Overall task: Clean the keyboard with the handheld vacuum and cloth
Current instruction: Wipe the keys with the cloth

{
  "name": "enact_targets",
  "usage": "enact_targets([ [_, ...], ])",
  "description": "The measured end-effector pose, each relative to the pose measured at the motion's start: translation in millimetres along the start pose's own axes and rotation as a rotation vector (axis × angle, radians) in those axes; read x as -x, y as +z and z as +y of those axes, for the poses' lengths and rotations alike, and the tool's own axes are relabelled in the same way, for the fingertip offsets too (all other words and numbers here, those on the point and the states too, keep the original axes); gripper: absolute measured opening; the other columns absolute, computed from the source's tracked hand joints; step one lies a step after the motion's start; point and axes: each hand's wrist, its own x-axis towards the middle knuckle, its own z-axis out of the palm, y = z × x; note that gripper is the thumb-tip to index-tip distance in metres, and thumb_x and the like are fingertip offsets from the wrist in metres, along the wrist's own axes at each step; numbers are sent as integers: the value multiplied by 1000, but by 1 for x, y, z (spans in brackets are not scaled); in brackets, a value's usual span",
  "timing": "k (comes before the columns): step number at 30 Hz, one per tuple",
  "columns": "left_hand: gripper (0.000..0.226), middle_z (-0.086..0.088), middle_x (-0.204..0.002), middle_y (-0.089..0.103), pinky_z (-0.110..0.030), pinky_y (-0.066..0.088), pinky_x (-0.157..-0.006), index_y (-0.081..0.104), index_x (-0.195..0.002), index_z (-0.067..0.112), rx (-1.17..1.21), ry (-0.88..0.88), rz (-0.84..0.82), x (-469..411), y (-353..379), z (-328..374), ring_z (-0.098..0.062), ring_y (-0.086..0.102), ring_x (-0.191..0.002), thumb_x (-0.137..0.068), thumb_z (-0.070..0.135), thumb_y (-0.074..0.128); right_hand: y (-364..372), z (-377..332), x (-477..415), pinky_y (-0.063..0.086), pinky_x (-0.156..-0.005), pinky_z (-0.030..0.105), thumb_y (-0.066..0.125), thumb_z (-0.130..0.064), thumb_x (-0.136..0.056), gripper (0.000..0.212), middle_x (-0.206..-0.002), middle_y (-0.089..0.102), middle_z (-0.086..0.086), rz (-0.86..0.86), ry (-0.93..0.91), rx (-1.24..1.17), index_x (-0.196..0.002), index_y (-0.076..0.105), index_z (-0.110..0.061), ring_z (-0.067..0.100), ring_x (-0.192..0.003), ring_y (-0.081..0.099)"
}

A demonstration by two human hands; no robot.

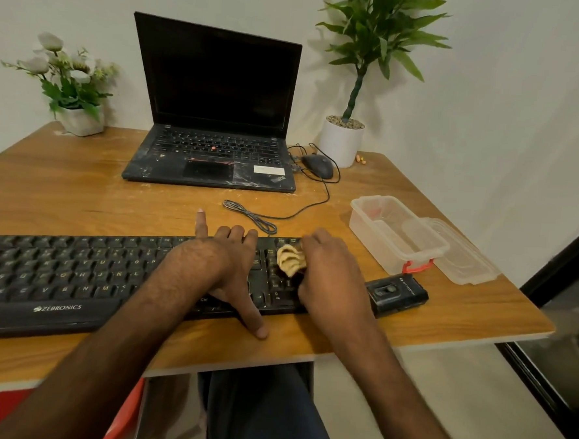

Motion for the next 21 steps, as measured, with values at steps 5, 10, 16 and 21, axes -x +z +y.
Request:
enact_targets([
  [5, 155, -7, -168, -3, -69, -20, -112, -16, -158, 15, 29, 10, 9, 1, 2, -3, -32, -3, -154, -52, 86, 72, 5, 16, -64, 41, -74, 31, 63, -7, -89, 14, -105, 61, 5, -73, 25, -20, -102, 66, -13, 23, -99, 58],
  [10, 156, -8, -167, -3, -68, -19, -113, -17, -158, 15, 37, 35, 16, -1, 5, -7, -33, -4, -154, -51, 87, 71, -7, 10, -1, 42, -81, 25, 63, -2, -88, 35, -113, 54, -3, -78, 44, -98, -119, 64, -19, 15, -101, 53],
  [16, 158, -10, -167, 0, -67, -18, -115, -15, -157, 12, 2, 25, 6, -2, 0, -2, -34, -1, -154, -50, 84, 75, -11, 1, 42, 39, -86, 23, 57, -2, -90, 42, -116, 48, -8, -34, 61, -112, -126, 59, -22, 10, -107, 46],
  [21, 157, -8, -168, -2, -67, -19, -113, -15, -158, 15, 26, 29, 15, -1, 3, -4, -32, -3, -154, -49, 85, 74, -6, 15, -14, 43, -79, 27, 62, -6, -90, 26, -110, 59, 0, -38, 111, -84, -115, 66, -14, 18, -99, 56],
])
